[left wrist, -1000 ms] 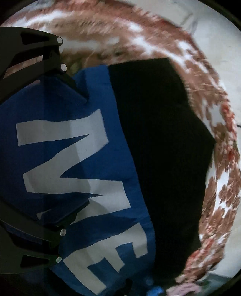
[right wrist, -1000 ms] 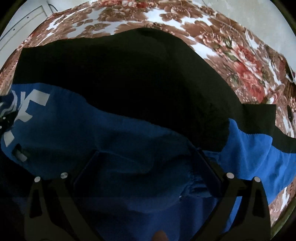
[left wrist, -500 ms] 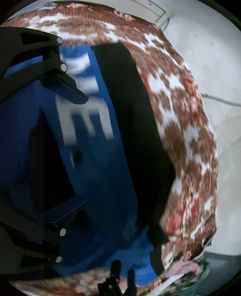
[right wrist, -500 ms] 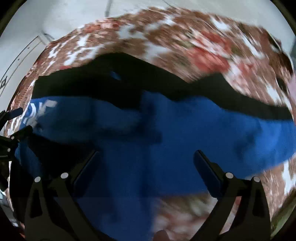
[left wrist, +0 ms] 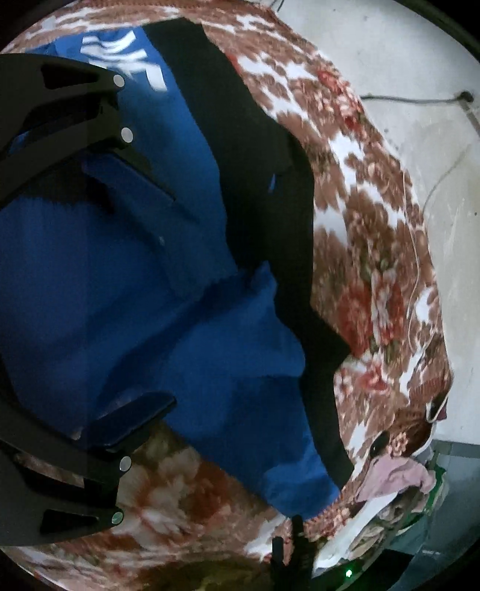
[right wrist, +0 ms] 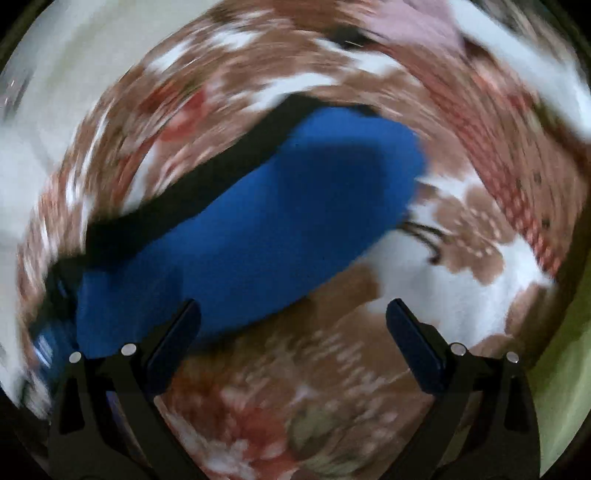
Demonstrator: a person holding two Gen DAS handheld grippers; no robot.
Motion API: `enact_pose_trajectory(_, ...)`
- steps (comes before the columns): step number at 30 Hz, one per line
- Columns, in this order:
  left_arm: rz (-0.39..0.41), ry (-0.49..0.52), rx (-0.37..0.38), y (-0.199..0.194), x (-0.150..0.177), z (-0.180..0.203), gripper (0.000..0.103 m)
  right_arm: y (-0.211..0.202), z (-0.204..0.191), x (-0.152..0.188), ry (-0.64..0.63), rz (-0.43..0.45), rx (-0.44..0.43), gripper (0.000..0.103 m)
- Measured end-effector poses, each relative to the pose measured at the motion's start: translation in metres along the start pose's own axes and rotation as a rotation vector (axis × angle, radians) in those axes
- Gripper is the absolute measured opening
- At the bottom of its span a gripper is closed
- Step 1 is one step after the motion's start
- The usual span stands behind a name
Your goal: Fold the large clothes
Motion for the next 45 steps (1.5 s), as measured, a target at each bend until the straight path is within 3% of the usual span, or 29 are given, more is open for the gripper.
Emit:
enact_pose_trajectory(5, -0.029, 0.07, 0.009, 0.012, 0.006, 0.035, 0.098, 0.008, 0.045, -0.032, 0.315, -0.022, -0.187, 0.098)
enact_pose_trajectory(9, -0.041, 0.061, 0.037, 0.015, 0.011, 0.046, 0.098, 0.017, 0.045, -0.053, 0.3, -0.016, -0.223, 0.098)
enact_pose_trajectory(14, -0.077, -0.02, 0.106, 0.022, 0.02, 0.047, 0.098, 0.034, 0.047, -0.064, 0.353, -0.026, -0.262, 0.094)
enact_pose_trajectory(15, -0.081, -0.031, 0.123, 0.022, 0.019, 0.049, 0.098, 0.037, 0.049, -0.067, 0.36, -0.025, -0.262, 0.09)
enact_pose_trajectory(17, -0.09, -0.041, 0.189, 0.021, 0.02, 0.056, 0.098, 0.041, 0.058, -0.071, 0.365, -0.035, -0.23, 0.07)
enact_pose_trajectory(18, -0.092, -0.031, 0.222, 0.02, 0.021, 0.063, 0.098, 0.044, 0.062, -0.072, 0.361, -0.053, -0.187, 0.056)
enact_pose_trajectory(20, -0.078, 0.001, 0.243, 0.02, 0.021, 0.073, 0.098, 0.045, 0.062, -0.074, 0.343, -0.07, -0.159, 0.041)
enact_pose_trajectory(22, -0.075, 0.044, 0.271, 0.023, 0.023, 0.086, 0.098, 0.043, 0.058, -0.078, 0.299, -0.075, -0.154, 0.017)
enact_pose_trajectory(27, -0.091, 0.094, 0.282, 0.042, 0.032, 0.104, 0.098, 0.021, 0.037, -0.091, 0.133, -0.046, -0.115, 0.011)
enact_pose_trajectory(30, -0.085, 0.105, 0.259, 0.052, 0.039, 0.108, 0.098, -0.003, 0.012, -0.1, 0.033, -0.01, -0.099, 0.008)
enact_pose_trajectory(34, -0.078, 0.14, 0.173, 0.061, 0.046, 0.113, 0.098, -0.042, -0.046, -0.107, -0.139, 0.042, -0.128, 0.007)
enact_pose_trajectory(38, -0.053, 0.179, 0.067, 0.066, 0.051, 0.119, 0.099, -0.082, -0.134, -0.098, -0.307, 0.065, -0.195, 0.007)
enact_pose_trajectory(41, -0.035, 0.12, 0.044, 0.066, 0.049, 0.117, 0.099, -0.097, -0.207, -0.081, -0.402, 0.056, -0.264, 0.007)
enact_pose_trajectory(45, -0.001, 0.114, -0.026, 0.064, 0.052, 0.12, 0.099, -0.105, -0.298, -0.05, -0.499, 0.037, -0.334, 0.007)
Point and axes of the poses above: each gripper's, at about its wrist camera, not at the fingertips, and y roughly the way its jaws point, z to its right, x to its underside, the point moved 10 cm from there along y, roughly the way its jaws point, and after that the axes turned 6 degrees about -x, right-handed, at the moved point
